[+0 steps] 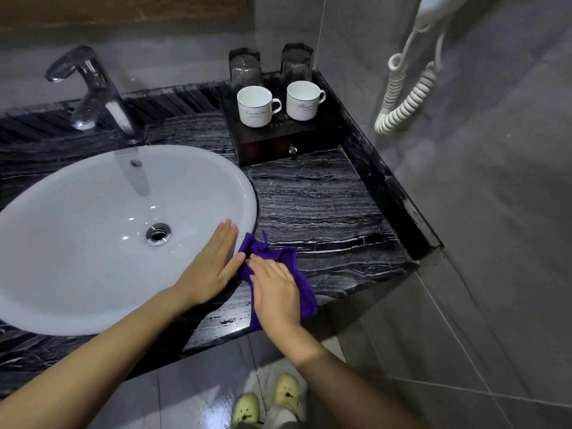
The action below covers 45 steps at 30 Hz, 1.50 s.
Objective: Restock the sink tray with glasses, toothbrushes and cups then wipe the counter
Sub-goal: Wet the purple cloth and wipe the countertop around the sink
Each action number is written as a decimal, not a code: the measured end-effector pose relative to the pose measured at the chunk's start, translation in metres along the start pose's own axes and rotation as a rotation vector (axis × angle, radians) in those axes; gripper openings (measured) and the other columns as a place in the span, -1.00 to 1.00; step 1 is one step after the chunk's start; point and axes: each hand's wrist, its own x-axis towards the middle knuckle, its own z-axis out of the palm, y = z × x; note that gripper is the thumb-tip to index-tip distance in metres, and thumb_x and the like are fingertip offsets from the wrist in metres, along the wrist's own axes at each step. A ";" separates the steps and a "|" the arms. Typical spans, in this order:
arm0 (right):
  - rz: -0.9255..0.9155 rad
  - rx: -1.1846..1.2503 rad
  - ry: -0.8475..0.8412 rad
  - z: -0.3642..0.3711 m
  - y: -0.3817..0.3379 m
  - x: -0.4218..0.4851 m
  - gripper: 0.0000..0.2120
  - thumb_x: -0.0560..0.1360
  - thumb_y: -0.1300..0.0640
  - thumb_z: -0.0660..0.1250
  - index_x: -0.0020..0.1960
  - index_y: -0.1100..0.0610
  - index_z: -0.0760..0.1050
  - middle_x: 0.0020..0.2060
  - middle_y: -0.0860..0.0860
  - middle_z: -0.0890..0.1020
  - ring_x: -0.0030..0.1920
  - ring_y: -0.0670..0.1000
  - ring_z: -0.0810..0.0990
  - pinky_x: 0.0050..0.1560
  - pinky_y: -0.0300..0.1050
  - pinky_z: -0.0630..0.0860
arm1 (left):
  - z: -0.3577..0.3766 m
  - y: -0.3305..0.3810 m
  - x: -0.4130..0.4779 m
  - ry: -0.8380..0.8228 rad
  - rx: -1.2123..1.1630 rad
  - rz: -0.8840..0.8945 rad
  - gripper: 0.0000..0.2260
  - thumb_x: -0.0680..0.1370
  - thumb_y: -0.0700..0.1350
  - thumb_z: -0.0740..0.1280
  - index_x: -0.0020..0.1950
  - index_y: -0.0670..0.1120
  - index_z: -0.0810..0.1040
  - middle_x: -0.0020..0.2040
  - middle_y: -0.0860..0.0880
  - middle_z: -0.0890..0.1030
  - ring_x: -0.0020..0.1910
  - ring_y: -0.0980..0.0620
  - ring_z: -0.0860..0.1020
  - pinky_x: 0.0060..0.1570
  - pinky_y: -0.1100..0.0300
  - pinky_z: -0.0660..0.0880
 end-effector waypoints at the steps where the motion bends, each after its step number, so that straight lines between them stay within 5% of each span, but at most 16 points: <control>1: 0.035 0.071 0.041 -0.005 0.001 0.003 -0.71 0.49 0.15 0.19 0.13 0.10 0.58 0.07 -0.01 0.68 0.01 0.03 0.65 0.13 -0.16 0.42 | -0.001 0.000 -0.001 0.002 -0.007 -0.004 0.01 0.27 0.54 -0.30 0.51 -0.12 -0.06 0.47 0.11 -0.17 0.47 0.19 -0.21 0.40 0.35 -0.24; 6: 0.506 0.867 0.014 -0.051 0.013 0.032 -0.73 0.56 0.27 0.21 0.24 0.17 0.50 0.12 0.06 0.62 0.13 0.00 0.56 0.28 -0.07 0.43 | -0.003 0.001 -0.007 0.012 -0.013 -0.025 -0.01 0.28 0.54 -0.27 0.51 -0.10 -0.06 0.47 0.11 -0.16 0.46 0.21 -0.21 0.40 0.33 -0.24; 10: 0.595 1.233 -0.142 -0.084 0.030 0.051 -0.78 0.59 0.27 0.16 0.14 0.09 0.50 -0.01 0.03 0.63 0.03 0.04 0.60 0.18 -0.02 0.50 | -0.001 0.003 -0.008 0.025 0.011 -0.024 -0.01 0.28 0.54 -0.30 0.51 -0.11 -0.05 0.49 0.09 -0.13 0.46 0.20 -0.20 0.41 0.30 -0.23; 12: 0.562 1.123 -0.226 -0.088 0.041 0.057 -0.77 0.60 0.25 0.14 0.20 0.13 0.48 0.04 0.06 0.62 0.08 0.05 0.58 0.23 0.02 0.48 | 0.000 0.002 -0.007 0.034 0.025 -0.019 0.01 0.27 0.53 -0.33 0.51 -0.11 -0.03 0.51 0.05 -0.10 0.46 0.19 -0.19 0.42 0.28 -0.21; 16: 0.316 0.475 -0.230 -0.086 0.075 0.067 -0.71 0.60 0.25 0.12 0.30 0.21 0.42 0.17 0.08 0.57 0.15 0.01 0.51 0.22 -0.14 0.39 | 0.001 0.002 -0.007 0.033 0.028 -0.032 0.01 0.27 0.53 -0.33 0.52 -0.10 -0.03 0.54 0.00 -0.07 0.46 0.20 -0.20 0.43 0.27 -0.21; 19: 0.178 0.098 -0.204 -0.092 0.097 0.067 -0.65 0.60 0.18 0.14 0.38 0.15 0.36 0.28 0.09 0.52 0.28 0.10 0.44 0.23 -0.08 0.37 | 0.001 0.001 -0.007 0.029 0.042 -0.026 -0.01 0.28 0.53 -0.32 0.52 -0.09 -0.03 0.53 0.02 -0.08 0.46 0.20 -0.20 0.43 0.26 -0.21; 22: 0.007 -0.088 -0.297 -0.087 0.096 0.053 -0.48 0.60 0.05 0.14 0.51 0.10 0.11 0.50 0.02 0.22 0.50 0.04 0.15 0.48 0.00 0.16 | 0.001 0.000 -0.008 0.035 0.123 0.015 -0.05 0.32 0.50 -0.33 0.51 -0.10 -0.03 0.51 0.04 -0.09 0.47 0.17 -0.19 0.43 0.27 -0.22; 26: -0.211 -0.300 -0.343 -0.067 0.096 0.033 -0.39 0.58 -0.06 0.03 0.54 0.13 -0.07 0.54 0.01 -0.04 0.54 0.03 -0.05 0.53 0.04 0.01 | 0.003 -0.008 -0.011 0.063 0.347 0.123 -0.20 0.48 0.37 -0.27 0.49 -0.17 0.07 0.52 -0.09 0.06 0.50 -0.01 -0.03 0.44 0.20 -0.15; 30: -0.288 -0.370 -0.319 -0.061 0.106 0.041 -0.41 0.58 -0.08 0.00 0.53 0.11 -0.03 0.53 0.02 -0.01 0.54 0.04 0.00 0.52 0.01 0.00 | 0.002 -0.013 -0.012 0.039 0.414 0.130 -0.29 0.53 0.31 -0.20 0.49 -0.15 0.09 0.51 -0.12 0.12 0.50 -0.06 0.05 0.45 0.16 -0.10; 35: -0.411 -0.330 -0.342 -0.062 0.117 0.050 -0.56 0.58 0.06 0.06 0.45 0.07 0.27 0.45 0.00 0.34 0.47 0.04 0.25 0.49 0.02 0.15 | 0.001 -0.013 -0.011 0.016 0.447 0.124 -0.34 0.56 0.27 -0.16 0.50 -0.15 0.08 0.52 -0.11 0.11 0.51 -0.04 0.03 0.47 0.18 -0.12; 40: -0.148 -0.253 -0.220 -0.088 0.161 0.058 -0.56 0.55 0.24 0.20 0.42 0.10 0.32 0.43 0.03 0.37 0.47 0.06 0.25 0.45 0.14 0.23 | 0.003 -0.012 -0.011 0.014 0.489 0.112 -0.37 0.58 0.24 -0.13 0.51 -0.15 0.07 0.52 -0.11 0.10 0.51 -0.02 0.01 0.48 0.14 -0.09; 45: -0.047 -0.223 -0.214 -0.085 0.172 0.098 -0.56 0.61 0.15 0.07 0.48 0.07 0.20 0.49 0.00 0.24 0.51 0.03 0.14 0.50 -0.05 0.09 | 0.003 -0.011 -0.011 0.019 0.498 0.108 -0.37 0.58 0.24 -0.10 0.51 -0.14 0.06 0.52 -0.11 0.11 0.51 -0.03 0.04 0.48 0.12 -0.06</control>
